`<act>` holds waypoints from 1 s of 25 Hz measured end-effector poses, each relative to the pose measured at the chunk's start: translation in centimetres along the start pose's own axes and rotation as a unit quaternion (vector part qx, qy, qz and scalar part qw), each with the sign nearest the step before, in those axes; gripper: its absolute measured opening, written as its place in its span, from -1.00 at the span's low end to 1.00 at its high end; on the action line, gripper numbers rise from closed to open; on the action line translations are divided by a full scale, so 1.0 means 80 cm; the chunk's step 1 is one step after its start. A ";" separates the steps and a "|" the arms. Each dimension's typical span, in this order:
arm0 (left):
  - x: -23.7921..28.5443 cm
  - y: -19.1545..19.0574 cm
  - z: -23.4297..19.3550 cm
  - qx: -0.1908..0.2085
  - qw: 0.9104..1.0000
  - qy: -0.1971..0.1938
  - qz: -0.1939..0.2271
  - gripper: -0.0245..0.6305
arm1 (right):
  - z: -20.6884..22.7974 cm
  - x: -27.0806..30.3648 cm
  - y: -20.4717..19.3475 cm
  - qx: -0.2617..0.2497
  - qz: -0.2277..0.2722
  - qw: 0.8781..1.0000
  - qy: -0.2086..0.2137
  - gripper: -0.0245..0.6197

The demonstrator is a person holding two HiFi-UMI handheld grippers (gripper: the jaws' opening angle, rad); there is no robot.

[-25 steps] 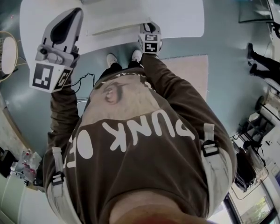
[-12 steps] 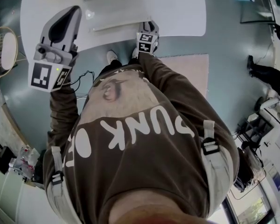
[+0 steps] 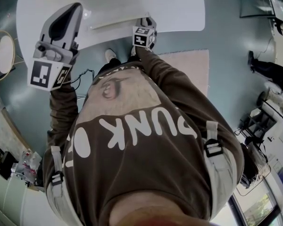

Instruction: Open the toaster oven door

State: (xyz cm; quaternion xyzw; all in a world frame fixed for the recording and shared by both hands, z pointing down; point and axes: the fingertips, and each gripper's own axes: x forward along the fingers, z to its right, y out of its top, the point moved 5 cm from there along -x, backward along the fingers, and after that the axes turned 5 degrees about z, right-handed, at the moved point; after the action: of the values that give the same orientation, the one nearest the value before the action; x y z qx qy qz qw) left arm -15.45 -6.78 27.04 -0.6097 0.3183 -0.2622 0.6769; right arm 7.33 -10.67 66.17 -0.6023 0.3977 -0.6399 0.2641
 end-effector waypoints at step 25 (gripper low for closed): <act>0.003 -0.003 -0.002 -0.003 1.000 -0.009 0.001 -0.91 | 0.004 -0.012 -0.003 0.000 0.025 0.999 0.032 -0.53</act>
State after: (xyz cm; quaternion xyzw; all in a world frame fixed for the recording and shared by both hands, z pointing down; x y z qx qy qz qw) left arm -15.39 -7.12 27.20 -0.6139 0.3139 -0.2551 0.6779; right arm 7.84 -9.80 65.82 -0.5715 0.4210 -0.6520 0.2667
